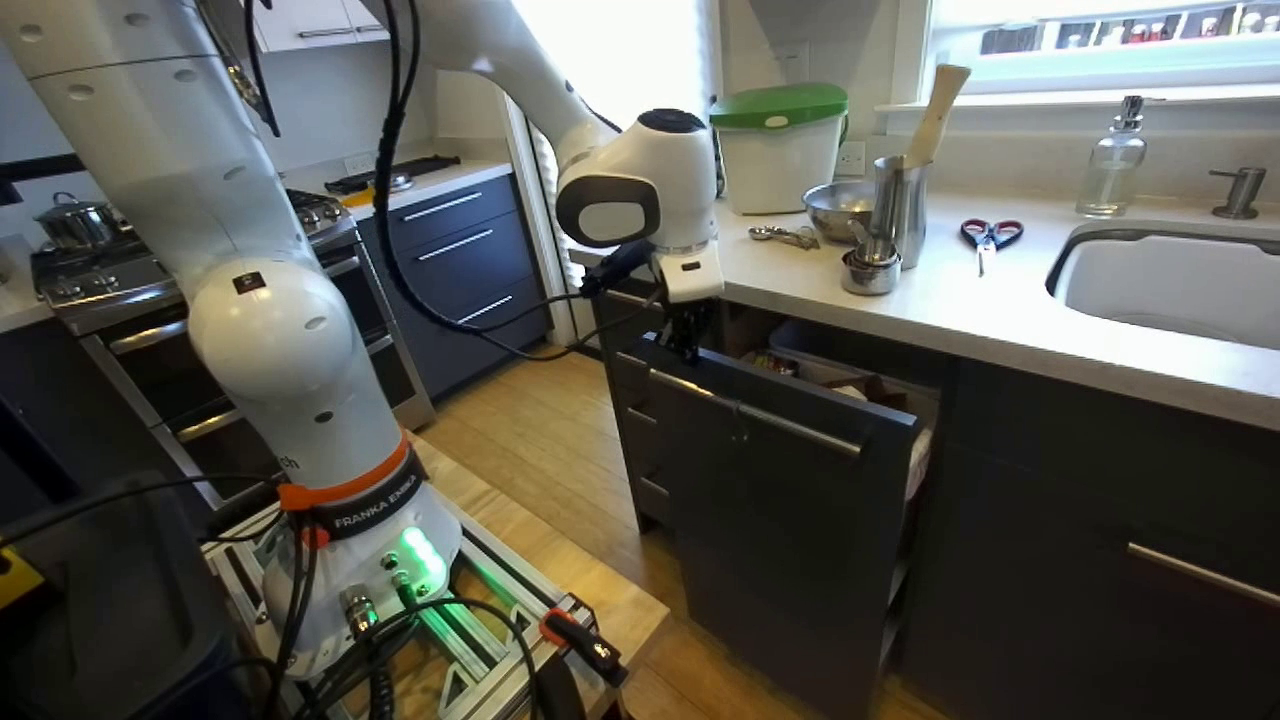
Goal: Close the waste bin drawer
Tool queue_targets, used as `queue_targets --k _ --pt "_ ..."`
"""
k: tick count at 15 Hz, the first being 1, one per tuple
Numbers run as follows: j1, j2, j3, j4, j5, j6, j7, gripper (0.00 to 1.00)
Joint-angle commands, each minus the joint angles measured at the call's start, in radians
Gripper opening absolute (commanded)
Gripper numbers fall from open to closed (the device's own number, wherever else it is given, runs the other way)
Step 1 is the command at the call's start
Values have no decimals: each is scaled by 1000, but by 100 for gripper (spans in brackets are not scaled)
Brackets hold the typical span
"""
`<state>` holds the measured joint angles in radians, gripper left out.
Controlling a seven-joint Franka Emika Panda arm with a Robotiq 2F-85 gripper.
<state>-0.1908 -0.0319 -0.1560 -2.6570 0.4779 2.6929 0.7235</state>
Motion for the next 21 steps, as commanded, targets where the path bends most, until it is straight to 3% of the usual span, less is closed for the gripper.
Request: queue_targets --k 1,6,14,18,21 --pt "31 88 16 57 101 120 63 0" --pt "46 165 62 117 254 256 119 0" --pt "35 259 180 252 507 434 82 0" --pt "8 273 224 294 538 414 42 0" --pt "-42 213 234 251 563 379 -40 0"
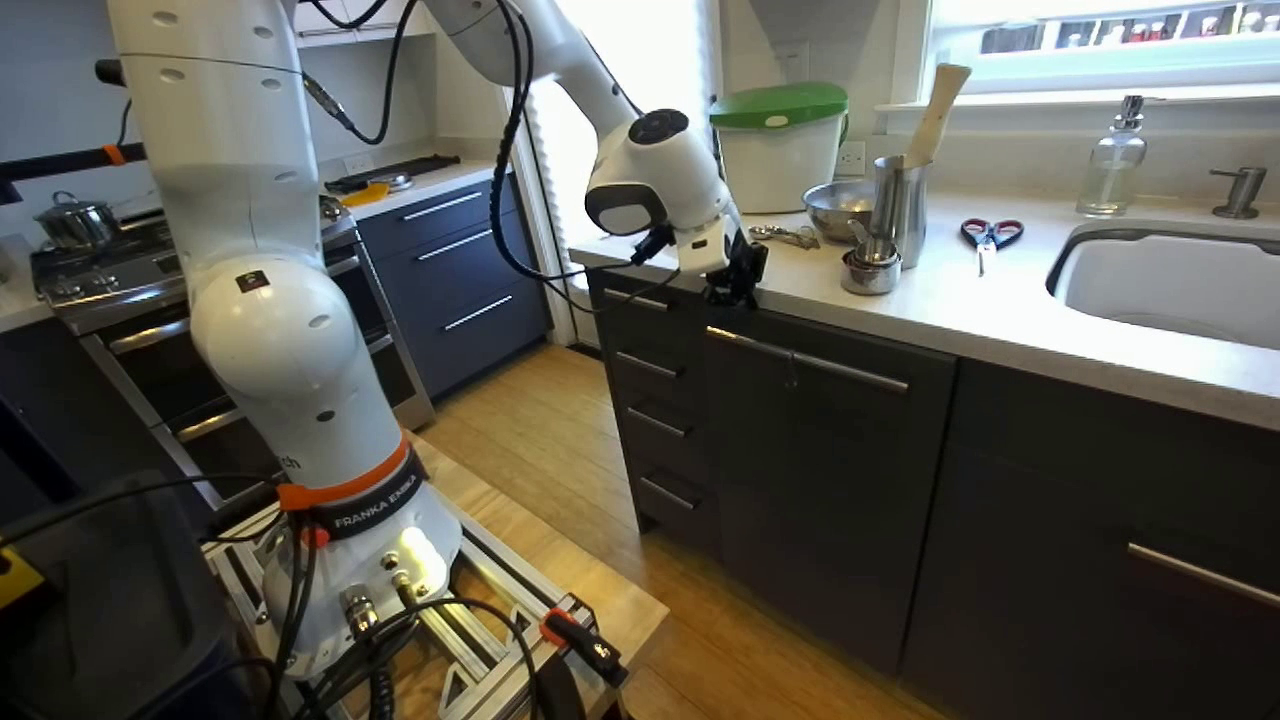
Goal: Close the waste bin drawer
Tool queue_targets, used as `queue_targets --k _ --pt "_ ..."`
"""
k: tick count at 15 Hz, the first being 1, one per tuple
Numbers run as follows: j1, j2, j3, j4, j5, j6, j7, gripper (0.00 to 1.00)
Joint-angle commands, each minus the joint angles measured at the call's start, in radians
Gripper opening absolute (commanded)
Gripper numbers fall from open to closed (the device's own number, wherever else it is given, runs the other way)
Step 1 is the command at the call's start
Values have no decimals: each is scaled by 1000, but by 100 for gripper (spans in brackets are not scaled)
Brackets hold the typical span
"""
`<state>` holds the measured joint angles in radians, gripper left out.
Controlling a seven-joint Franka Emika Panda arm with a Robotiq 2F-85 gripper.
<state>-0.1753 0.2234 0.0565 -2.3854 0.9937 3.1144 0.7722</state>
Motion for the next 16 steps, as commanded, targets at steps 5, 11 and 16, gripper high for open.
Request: queue_targets --k 5,11,16 --pt "-115 -110 -13 -94 27 -132 -177 0" --pt "-129 -186 -43 -188 -119 -226 -308 0" --pt "-100 -427 -194 -339 -300 -267 -512 40"
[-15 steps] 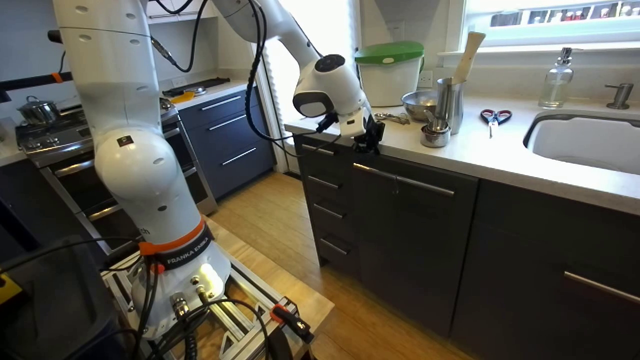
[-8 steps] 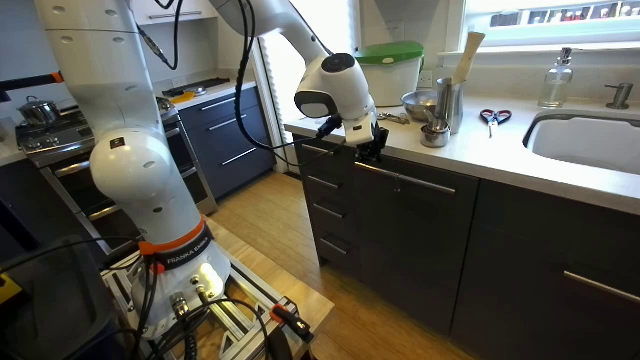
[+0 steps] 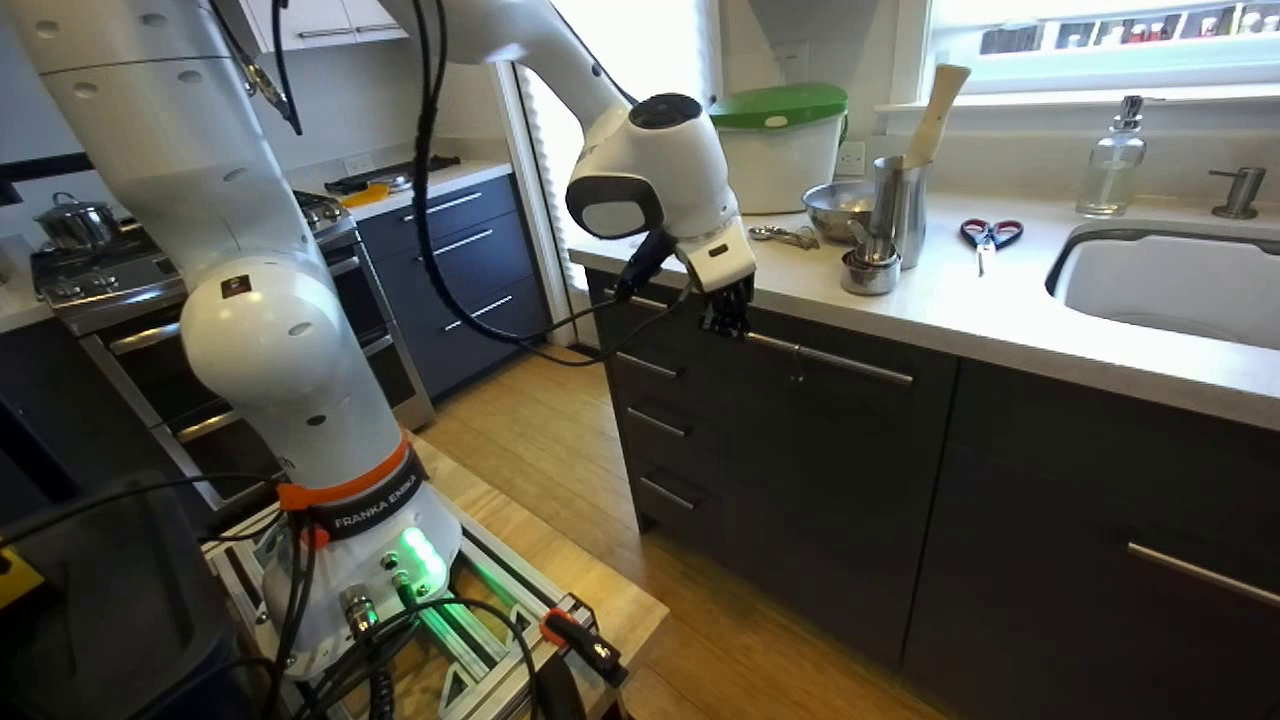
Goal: Close the waste bin drawer
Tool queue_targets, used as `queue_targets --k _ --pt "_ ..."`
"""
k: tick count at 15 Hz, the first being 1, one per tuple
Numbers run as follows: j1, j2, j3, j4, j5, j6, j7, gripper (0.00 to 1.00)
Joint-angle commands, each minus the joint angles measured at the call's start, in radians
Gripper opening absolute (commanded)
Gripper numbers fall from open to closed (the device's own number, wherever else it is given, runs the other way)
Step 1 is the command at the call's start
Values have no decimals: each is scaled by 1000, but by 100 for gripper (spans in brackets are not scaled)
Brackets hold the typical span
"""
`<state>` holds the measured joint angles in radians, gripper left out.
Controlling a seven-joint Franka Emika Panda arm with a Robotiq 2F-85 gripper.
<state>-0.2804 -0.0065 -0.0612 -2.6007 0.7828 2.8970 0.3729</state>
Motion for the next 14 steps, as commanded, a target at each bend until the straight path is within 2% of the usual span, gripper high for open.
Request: queue_targets --k 1,2,3,5,6,8,10,11,12,14 --pt "0 -244 -98 -145 -121 -54 -158 49" --pt "-34 -298 -85 -166 -135 -69 -213 56" --pt "-9 -354 -132 -190 -181 -76 -239 65" --pt "-12 -468 -165 -233 -245 -113 -310 80" --pt "-59 -440 -136 -154 -225 -166 -385 87" --pt "-77 -523 -146 -156 -240 -229 -484 99" --pt "-104 -590 -142 -150 -246 -302 -589 100" --pt "-99 -693 -159 -237 -266 -315 -630 100" --pt "-132 -655 -154 -155 -248 -396 -709 100" --pt "-165 -702 -172 -147 -248 -500 -839 100"
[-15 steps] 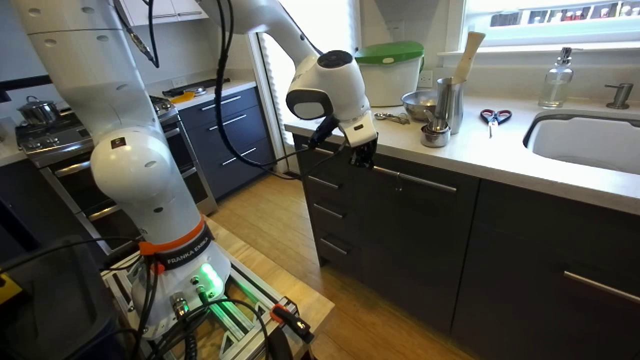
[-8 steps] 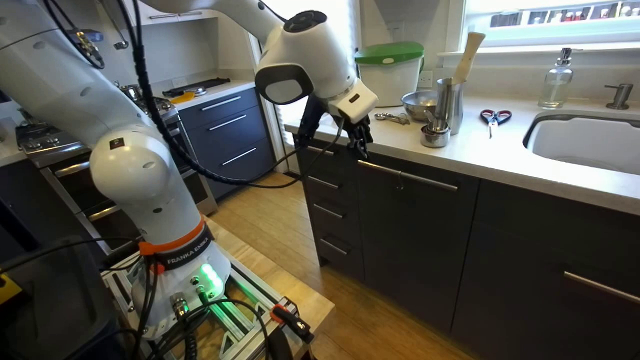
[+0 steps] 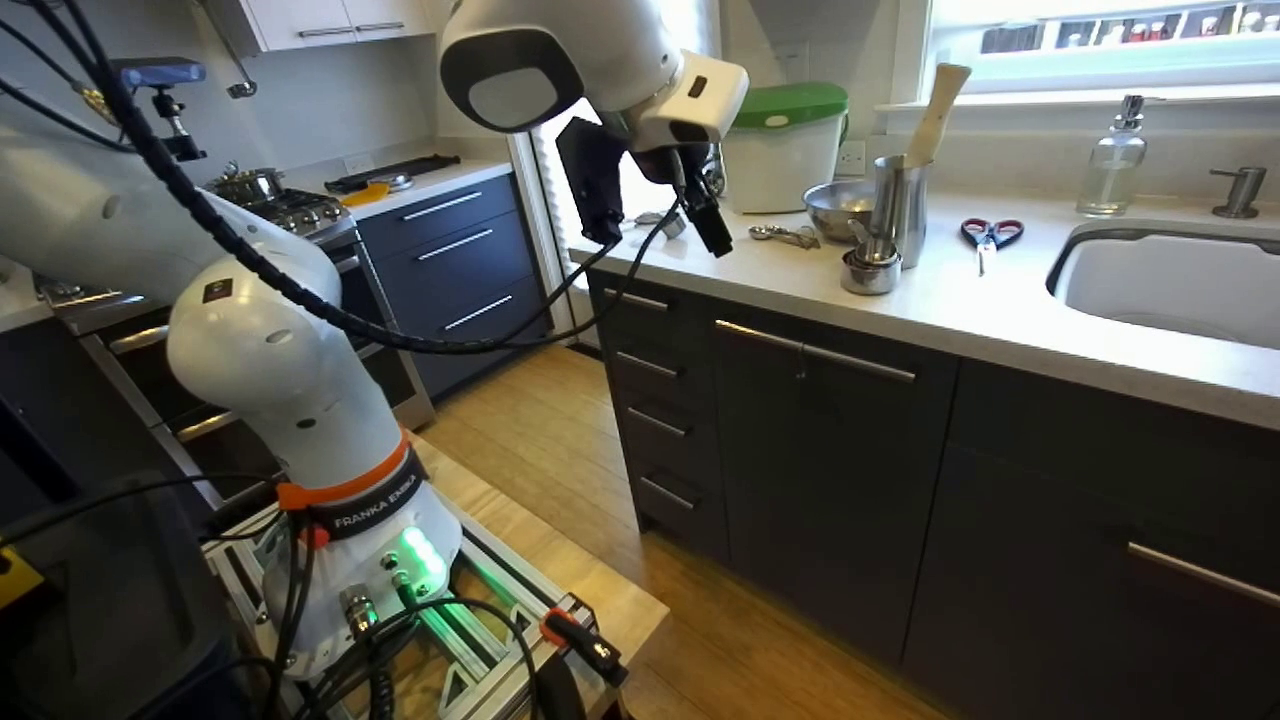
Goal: Close the waste bin drawer
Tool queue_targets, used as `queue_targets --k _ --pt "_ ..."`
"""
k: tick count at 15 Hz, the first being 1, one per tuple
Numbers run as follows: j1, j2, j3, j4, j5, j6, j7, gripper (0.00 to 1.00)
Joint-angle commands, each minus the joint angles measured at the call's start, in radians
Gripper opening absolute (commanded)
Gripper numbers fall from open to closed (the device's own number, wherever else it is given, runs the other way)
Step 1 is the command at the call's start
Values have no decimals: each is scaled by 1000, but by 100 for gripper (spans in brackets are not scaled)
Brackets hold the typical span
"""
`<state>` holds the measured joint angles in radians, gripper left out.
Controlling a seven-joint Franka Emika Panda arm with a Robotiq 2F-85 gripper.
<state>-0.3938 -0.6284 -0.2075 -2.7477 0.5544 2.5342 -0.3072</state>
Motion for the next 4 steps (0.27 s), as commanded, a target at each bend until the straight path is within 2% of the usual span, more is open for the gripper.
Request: queue_targets --k 1,2,4 --pt "-68 -101 -39 3 -15 -189 -231 100" --pt "40 -65 -85 1 -70 -80 -73 99" --pt "20 -98 -104 5 -74 -135 -144 100"
